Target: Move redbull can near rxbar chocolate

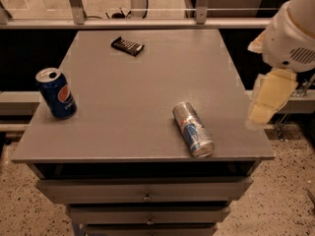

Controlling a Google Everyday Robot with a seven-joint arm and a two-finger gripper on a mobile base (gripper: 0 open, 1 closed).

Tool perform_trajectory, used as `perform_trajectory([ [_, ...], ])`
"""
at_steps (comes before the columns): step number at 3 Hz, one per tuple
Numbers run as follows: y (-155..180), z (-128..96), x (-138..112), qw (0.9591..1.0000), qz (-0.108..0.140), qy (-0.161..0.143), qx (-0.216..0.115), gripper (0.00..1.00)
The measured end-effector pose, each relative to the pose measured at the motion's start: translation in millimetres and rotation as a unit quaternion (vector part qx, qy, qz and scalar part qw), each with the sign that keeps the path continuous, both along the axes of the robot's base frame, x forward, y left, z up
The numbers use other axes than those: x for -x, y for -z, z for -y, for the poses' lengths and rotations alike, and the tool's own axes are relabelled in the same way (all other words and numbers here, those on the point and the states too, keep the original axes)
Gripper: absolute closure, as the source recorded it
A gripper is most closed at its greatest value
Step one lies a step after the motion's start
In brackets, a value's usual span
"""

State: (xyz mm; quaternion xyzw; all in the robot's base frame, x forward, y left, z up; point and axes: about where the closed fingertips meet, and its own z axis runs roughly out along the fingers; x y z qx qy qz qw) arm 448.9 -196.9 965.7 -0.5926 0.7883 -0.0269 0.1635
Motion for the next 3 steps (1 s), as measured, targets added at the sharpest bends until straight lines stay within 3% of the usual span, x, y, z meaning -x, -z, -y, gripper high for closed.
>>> perform_trajectory([
  [1,26.7,-31.9,-16.3,0.9990,-0.028,0.034,-0.006,0.00],
  [2,58.2,-60.3,-25.4,0.9913,-0.069,0.110,-0.018,0.00],
  [3,83.5,-79.3,-26.0,0.9795,-0.094,0.175,-0.031,0.00],
])
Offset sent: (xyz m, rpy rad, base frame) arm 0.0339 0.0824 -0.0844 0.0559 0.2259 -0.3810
